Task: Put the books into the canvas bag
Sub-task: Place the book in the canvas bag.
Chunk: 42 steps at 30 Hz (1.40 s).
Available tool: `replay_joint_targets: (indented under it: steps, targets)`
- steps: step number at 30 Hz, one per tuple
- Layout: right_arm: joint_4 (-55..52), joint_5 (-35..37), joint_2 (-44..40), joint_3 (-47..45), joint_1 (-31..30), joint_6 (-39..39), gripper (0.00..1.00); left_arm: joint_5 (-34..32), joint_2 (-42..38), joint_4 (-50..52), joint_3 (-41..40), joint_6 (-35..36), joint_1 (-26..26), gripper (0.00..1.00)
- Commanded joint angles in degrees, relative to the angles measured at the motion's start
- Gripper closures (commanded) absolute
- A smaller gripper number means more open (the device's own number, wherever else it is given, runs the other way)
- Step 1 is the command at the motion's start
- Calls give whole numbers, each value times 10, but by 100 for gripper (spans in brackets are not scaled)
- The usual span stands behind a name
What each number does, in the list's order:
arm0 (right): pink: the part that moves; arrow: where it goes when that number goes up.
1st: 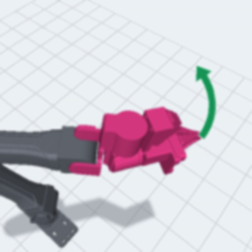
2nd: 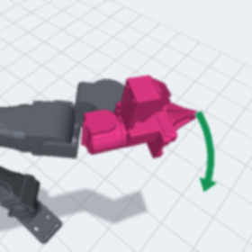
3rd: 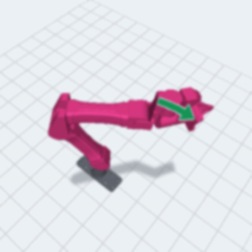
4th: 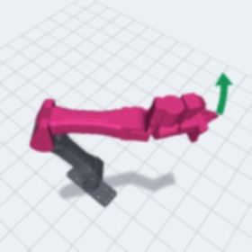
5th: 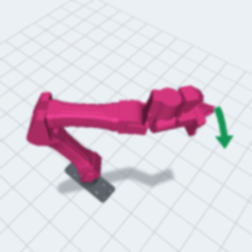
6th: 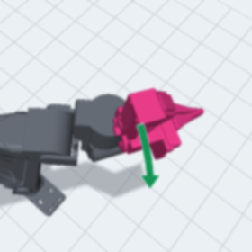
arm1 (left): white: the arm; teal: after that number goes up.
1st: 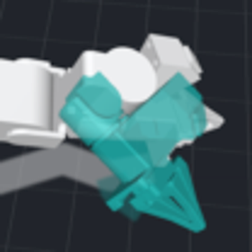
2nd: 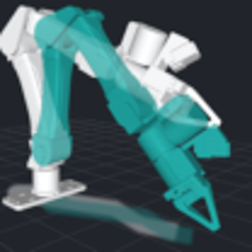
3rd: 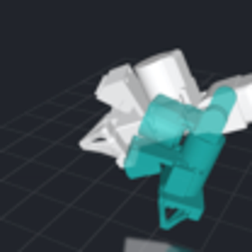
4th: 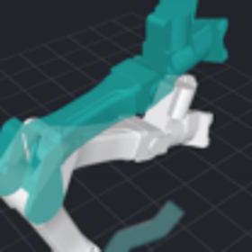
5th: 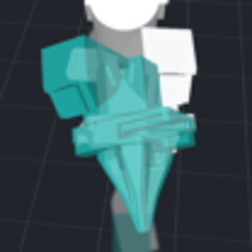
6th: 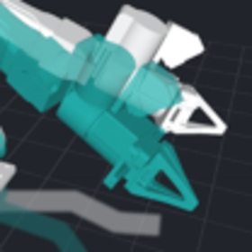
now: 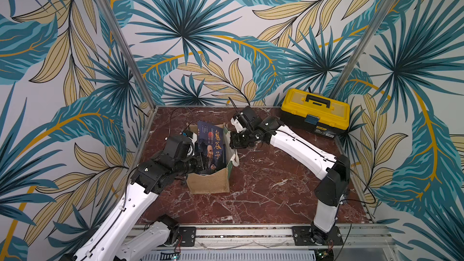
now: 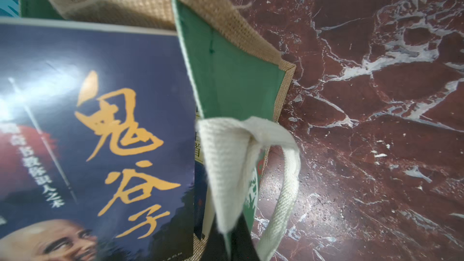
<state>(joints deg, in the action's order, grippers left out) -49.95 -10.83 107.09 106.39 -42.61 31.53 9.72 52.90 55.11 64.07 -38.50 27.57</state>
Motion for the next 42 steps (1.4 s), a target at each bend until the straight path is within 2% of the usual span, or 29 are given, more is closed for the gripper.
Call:
replay_joint_targets:
  steps: [1,13,18,19,23,25,29,34,39,42]
  targets:
    - [41,-8,-13,0,13,8,100,38,4,-5,17,3,-10,100]
    - [41,-23,-12,-11,18,7,100,134,123,-17,19,29,-72,100]
    - [45,-22,-18,-21,22,5,100,122,127,-17,-22,33,-103,100]
    - [45,-20,-18,-21,23,4,100,116,124,-17,-23,33,-105,95]
    - [45,-25,-14,-18,25,3,100,95,105,-17,-5,39,-106,62]
    - [46,-25,-13,-15,26,3,100,80,91,-14,14,42,-106,55]
    - [46,-24,-12,-14,27,2,100,46,62,10,74,50,-107,49]
    - [43,-22,-12,-14,34,0,100,4,48,46,133,64,-111,46]
    - [26,-7,-23,-5,52,-10,100,-59,47,80,143,74,-118,43]
    - [17,9,-39,-6,65,-18,100,-66,44,85,133,74,-122,40]
